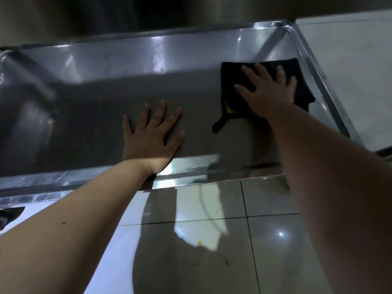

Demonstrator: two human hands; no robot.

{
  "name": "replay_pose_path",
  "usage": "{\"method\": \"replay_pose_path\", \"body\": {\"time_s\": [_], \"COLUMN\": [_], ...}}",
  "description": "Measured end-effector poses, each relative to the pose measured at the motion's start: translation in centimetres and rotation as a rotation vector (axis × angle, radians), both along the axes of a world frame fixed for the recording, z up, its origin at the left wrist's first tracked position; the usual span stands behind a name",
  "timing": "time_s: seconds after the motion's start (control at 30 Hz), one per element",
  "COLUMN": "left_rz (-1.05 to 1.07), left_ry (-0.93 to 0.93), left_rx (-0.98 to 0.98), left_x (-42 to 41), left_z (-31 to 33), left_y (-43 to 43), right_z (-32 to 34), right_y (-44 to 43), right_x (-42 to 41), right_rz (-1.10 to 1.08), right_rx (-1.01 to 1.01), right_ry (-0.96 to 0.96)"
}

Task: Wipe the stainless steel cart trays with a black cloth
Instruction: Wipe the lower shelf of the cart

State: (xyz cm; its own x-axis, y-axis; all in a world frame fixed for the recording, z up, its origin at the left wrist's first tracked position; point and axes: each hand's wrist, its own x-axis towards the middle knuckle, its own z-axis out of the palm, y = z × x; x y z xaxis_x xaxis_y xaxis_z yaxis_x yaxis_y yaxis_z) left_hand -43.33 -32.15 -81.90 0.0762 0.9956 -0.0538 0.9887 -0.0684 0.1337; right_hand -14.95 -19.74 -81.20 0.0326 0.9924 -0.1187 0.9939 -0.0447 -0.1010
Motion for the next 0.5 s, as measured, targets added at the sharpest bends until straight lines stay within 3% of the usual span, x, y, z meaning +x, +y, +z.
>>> {"method": "replay_pose_path", "body": {"time_s": [0.3, 0.5], "left_rz": [0.014, 0.017], "left_ry": [0.012, 0.038], "left_rx": [0.0, 0.003], "left_x": [0.2, 0.4], "left_z": [-0.2, -0.3], "left_y": [0.3, 0.3], "right_z": [0.2, -0.1], "right_y": [-2.9, -8.2], "right_x": [2.5, -3.7], "right_rz": [-0.077, -0.053], "right_rx": [-0.041, -0.056], "right_ry": [-0.032, -0.004]}}
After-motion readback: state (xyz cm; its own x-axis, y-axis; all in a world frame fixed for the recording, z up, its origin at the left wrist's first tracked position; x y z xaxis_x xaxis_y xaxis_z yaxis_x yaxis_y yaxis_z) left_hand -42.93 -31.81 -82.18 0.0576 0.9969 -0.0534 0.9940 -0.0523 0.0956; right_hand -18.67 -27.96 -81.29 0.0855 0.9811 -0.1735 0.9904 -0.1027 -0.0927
